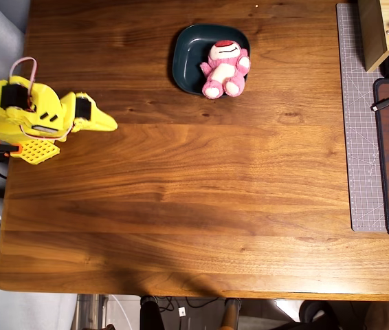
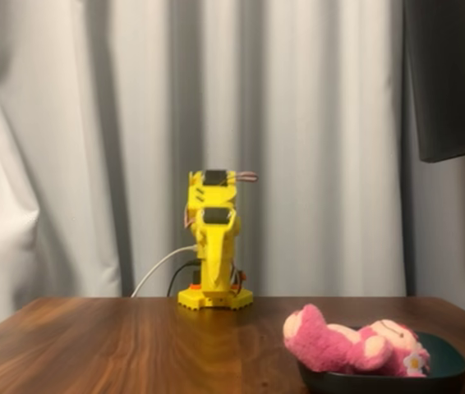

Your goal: Grasp a strawberry bear and put it in the bin.

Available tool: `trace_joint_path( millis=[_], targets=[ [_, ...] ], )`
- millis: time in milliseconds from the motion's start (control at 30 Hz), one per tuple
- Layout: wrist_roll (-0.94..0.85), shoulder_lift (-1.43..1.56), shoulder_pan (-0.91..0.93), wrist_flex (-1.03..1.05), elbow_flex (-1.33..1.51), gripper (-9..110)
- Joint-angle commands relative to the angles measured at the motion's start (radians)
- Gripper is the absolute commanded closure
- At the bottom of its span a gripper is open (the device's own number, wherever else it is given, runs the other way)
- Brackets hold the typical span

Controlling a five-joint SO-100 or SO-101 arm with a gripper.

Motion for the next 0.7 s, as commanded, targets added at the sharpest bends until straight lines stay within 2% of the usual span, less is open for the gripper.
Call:
trace_joint_path(
  millis=[0, 667],
  targets=[
    [0.008, 0.031, -0.015, 0.061, -0.017, 102],
    [0.008, 0.029, -0.006, 0.1, -0.025, 102]
  ],
)
